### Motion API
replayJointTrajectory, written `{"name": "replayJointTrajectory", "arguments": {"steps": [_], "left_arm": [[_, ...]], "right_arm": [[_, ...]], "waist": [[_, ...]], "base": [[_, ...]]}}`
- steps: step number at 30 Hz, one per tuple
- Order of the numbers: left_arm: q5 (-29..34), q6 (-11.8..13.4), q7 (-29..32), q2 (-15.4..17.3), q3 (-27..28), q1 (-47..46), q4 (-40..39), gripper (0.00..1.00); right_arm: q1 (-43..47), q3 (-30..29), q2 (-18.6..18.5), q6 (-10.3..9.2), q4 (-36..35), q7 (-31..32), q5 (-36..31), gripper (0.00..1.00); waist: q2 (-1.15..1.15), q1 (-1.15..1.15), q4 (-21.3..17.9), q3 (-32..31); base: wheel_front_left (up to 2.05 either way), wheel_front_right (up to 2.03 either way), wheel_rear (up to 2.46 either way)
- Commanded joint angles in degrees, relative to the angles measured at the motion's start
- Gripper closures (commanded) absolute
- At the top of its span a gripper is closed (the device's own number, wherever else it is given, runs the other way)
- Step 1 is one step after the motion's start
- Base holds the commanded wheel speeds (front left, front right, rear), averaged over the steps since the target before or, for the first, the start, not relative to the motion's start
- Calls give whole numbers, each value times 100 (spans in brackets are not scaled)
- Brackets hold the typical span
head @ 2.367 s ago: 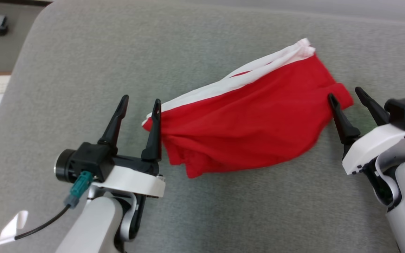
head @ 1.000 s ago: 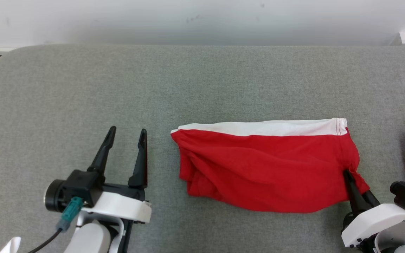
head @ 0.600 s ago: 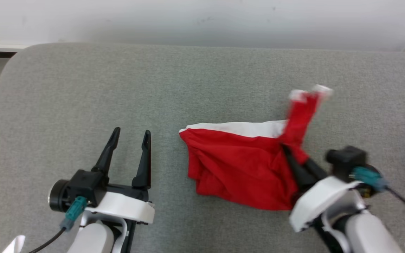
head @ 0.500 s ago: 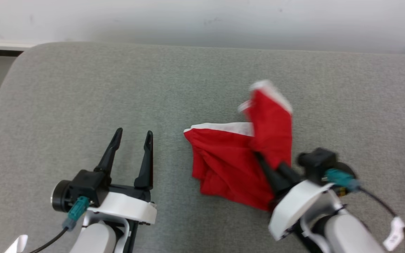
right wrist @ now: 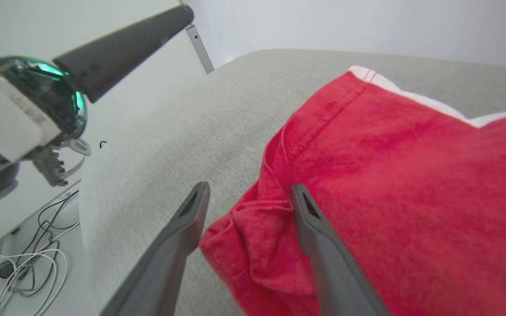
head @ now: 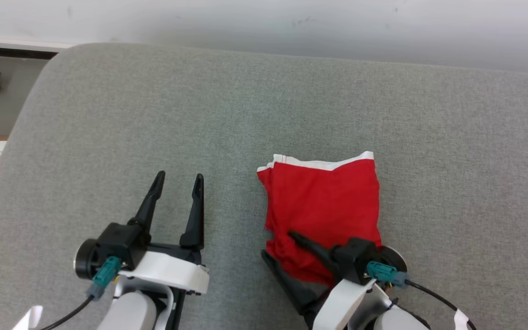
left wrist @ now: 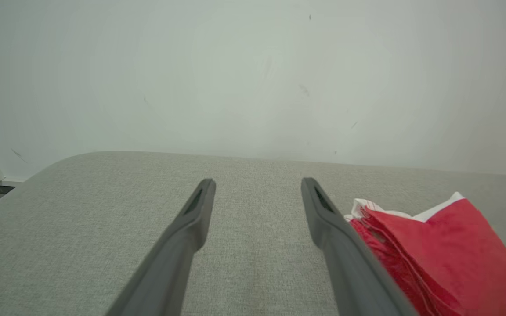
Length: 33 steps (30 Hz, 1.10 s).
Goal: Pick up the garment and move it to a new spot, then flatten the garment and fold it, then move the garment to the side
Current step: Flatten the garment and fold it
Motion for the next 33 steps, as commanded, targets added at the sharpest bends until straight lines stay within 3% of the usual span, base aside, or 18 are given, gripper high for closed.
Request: {"name": "replayJointTrajectory", "arguments": {"steps": [1,5,8,17,21,24,33], "left_arm": [[-39,-1,-20,-5,26,5,27,0],[-18,15,-27,26,79,75,35,0],[44,31,-28,63,107,112,8,0],[219,133,-28,256,211,280,-145,0],[302,156,-28,397,229,407,-195,0],[357,173,-19,491,233,513,-246,0],[366,234,162,710,184,1016,-293,0]], "right_arm": [[-130,31,-4,-13,-59,-181,-27,0],[-232,95,-101,-13,-480,-776,-38,0],[-183,-305,-321,-14,-870,-1134,-172,0],[864,-3184,-521,-14,-1621,-999,-870,0],[1417,-3992,-414,-14,-1998,-748,-1043,0],[1747,-4236,-326,-14,-2254,-572,-1128,0],[2357,-4201,-138,-14,-2536,-185,-1036,0]], "waist": [[0,0,-14,-14],[0,0,-84,-81],[0,0,-143,-135],[0,0,-421,-314],[0,0,-564,-428],[0,0,-651,-521],[0,0,-764,-1071]], "base": [[0,0,0],[0,0,0],[0,0,0],[0,0,0],[0,0,0],[0,0,0],[0,0,0]]}}
